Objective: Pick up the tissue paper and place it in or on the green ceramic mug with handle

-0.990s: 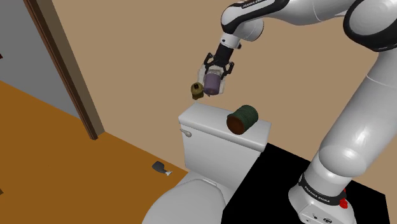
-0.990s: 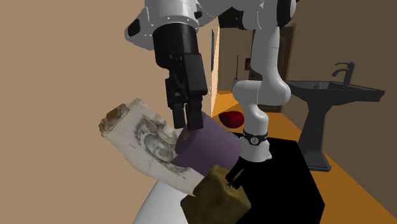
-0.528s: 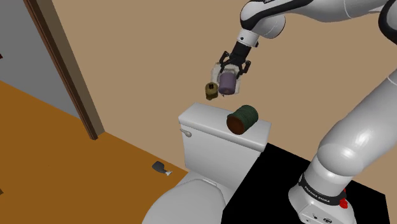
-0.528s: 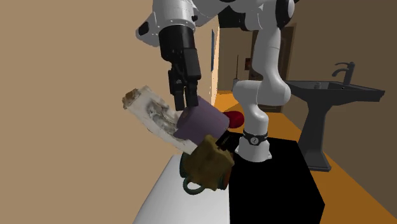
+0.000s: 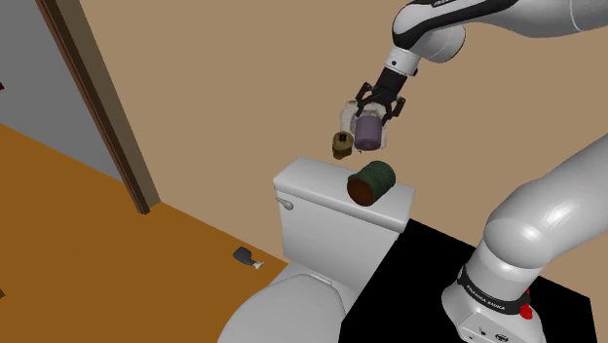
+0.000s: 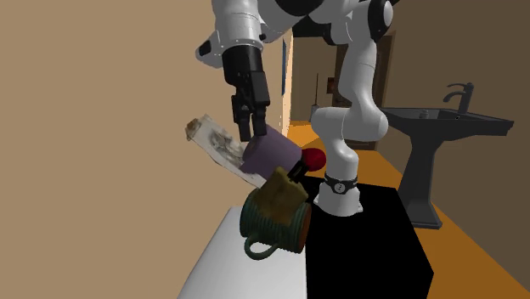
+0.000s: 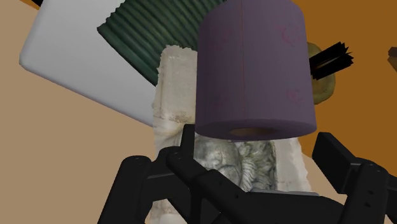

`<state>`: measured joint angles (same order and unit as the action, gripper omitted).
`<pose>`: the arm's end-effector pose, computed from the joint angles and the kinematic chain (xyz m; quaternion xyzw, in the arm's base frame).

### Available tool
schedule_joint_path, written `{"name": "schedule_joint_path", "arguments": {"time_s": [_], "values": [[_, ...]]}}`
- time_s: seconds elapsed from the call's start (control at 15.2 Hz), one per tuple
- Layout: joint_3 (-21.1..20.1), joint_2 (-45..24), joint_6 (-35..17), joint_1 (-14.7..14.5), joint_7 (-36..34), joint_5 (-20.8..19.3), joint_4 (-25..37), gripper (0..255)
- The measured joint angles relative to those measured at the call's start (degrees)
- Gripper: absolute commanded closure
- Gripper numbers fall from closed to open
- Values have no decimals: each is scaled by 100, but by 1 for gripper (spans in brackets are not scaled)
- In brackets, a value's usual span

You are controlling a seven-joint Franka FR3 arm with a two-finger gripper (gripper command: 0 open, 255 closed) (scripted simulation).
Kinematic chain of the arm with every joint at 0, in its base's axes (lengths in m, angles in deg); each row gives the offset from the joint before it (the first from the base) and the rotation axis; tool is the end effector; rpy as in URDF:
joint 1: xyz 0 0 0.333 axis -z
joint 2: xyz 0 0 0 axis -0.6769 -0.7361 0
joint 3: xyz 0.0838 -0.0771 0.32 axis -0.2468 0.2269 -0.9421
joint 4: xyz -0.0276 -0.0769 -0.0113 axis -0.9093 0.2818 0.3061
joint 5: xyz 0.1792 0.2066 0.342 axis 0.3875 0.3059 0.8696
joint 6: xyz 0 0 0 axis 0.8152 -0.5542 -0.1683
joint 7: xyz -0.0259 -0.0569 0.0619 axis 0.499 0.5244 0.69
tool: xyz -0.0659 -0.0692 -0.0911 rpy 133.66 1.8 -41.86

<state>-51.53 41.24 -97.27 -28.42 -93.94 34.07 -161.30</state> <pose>0.4403 -0.2228 0.5087 -0.8963 0.4047 -0.0748 0.1651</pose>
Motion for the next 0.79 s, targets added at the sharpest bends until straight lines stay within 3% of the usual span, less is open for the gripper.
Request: {"name": "schedule_joint_path", "arguments": {"time_s": [0.79], "values": [[79,-211,-863,-35,368,183,-691,255]]}}
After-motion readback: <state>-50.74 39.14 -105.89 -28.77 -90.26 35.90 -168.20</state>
